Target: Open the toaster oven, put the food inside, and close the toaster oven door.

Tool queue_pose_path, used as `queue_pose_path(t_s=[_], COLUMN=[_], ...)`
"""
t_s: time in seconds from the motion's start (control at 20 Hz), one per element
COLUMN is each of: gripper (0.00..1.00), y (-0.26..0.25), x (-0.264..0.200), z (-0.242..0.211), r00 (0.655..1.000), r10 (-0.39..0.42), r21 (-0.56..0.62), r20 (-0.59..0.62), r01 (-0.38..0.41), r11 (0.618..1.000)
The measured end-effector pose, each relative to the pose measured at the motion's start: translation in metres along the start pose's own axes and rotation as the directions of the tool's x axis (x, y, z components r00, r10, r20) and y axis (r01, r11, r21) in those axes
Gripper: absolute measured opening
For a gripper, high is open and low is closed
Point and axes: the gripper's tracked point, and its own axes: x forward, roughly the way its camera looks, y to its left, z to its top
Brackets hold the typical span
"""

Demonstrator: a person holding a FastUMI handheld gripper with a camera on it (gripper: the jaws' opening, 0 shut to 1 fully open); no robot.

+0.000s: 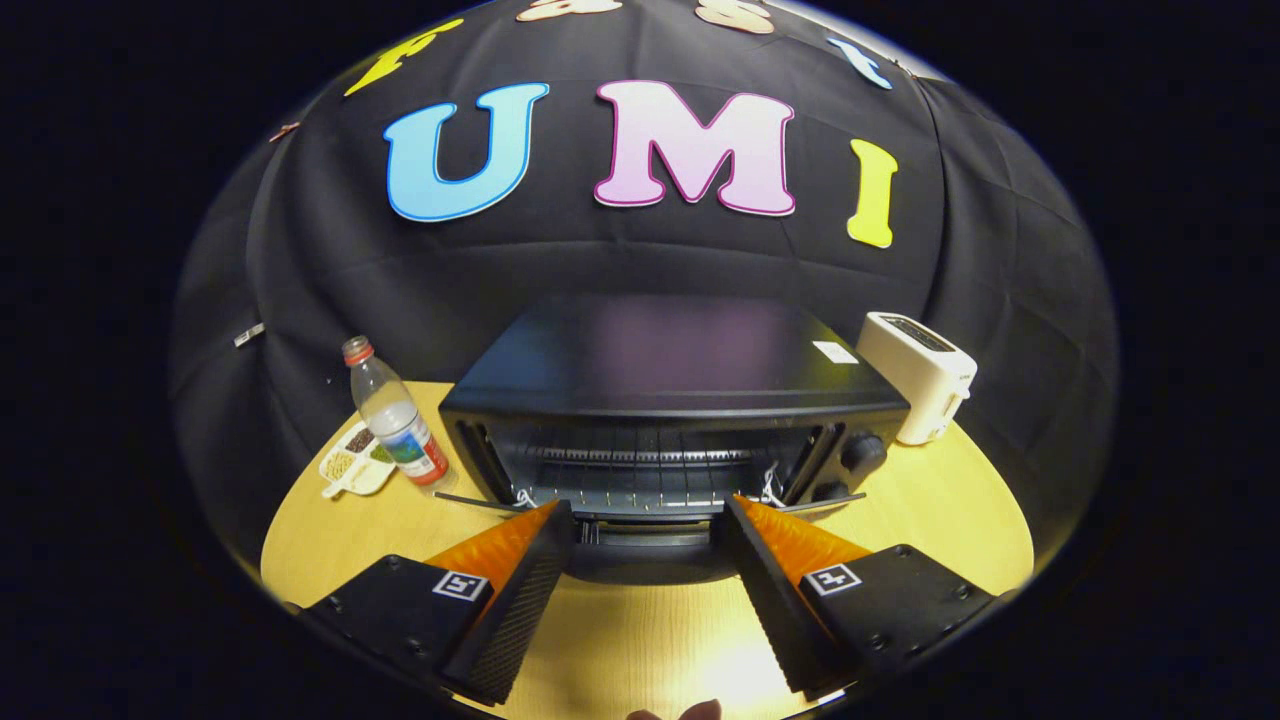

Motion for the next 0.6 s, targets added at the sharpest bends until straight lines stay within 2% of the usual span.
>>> queue_pose_path(t_s=[0.25,0.45,0.6], gripper=[0.98,0.99,0.99], y=[0.0,0.001,0.008], x=[-0.016,-0.021,-0.029], z=[-0.061,-0.111,-0.122], r00=[0.997,0.978,0.968], r10=[-0.018,-0.009,0.012], r21=[-0.02,-0.026,-0.001], r20=[-0.073,-0.211,-0.251], r01=[0.016,0.003,-0.012], r11=[1.0,1.0,1.0])
